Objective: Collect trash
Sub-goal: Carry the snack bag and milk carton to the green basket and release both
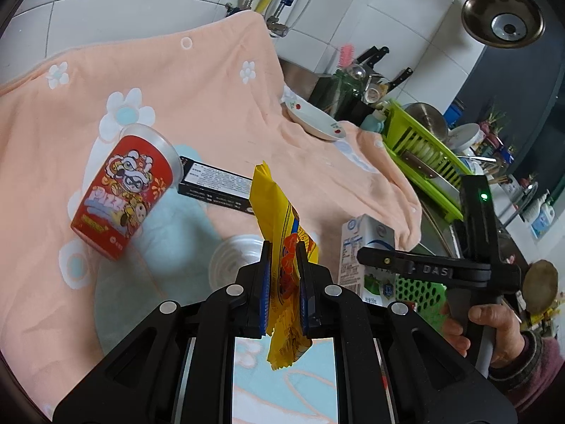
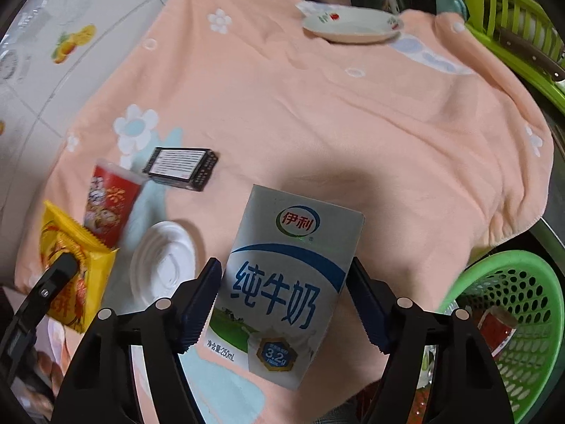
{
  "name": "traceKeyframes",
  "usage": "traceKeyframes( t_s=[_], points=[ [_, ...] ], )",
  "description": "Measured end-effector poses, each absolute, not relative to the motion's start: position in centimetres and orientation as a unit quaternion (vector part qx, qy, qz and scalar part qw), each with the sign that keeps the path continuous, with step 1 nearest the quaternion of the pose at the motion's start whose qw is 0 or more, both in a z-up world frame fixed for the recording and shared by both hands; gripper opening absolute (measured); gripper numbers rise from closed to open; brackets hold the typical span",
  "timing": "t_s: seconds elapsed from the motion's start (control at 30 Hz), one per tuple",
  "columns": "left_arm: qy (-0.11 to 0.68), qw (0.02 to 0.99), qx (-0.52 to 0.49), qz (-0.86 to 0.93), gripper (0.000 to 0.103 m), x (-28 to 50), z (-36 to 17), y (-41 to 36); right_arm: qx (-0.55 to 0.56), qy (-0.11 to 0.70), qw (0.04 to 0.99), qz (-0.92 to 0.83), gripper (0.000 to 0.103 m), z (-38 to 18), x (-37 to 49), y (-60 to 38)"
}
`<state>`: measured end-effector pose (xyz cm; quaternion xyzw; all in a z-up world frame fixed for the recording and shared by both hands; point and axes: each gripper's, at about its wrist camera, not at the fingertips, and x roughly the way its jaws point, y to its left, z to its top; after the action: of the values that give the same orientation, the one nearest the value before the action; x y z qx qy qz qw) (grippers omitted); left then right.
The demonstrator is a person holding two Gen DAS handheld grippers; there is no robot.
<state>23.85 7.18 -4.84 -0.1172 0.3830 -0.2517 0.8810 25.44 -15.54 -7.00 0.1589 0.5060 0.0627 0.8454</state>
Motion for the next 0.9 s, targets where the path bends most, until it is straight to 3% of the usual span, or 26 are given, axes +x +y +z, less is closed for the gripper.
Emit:
traceKeyframes(
  t_s=[0.47,0.9],
  points=[
    [0.369,0.875,-0.102,-0.296,0.012,18.4,-3.1,1.6,0.134,0.425,0.892,0.073,0.069,-3.6,16.5,-22.2],
    [0.378,0.852,-0.071,-0.357,0.012,15.3,-3.0,-7.0,0.131,0.442,0.887,0.009,0.07,-7.2,10.3,-31.3]
  ],
)
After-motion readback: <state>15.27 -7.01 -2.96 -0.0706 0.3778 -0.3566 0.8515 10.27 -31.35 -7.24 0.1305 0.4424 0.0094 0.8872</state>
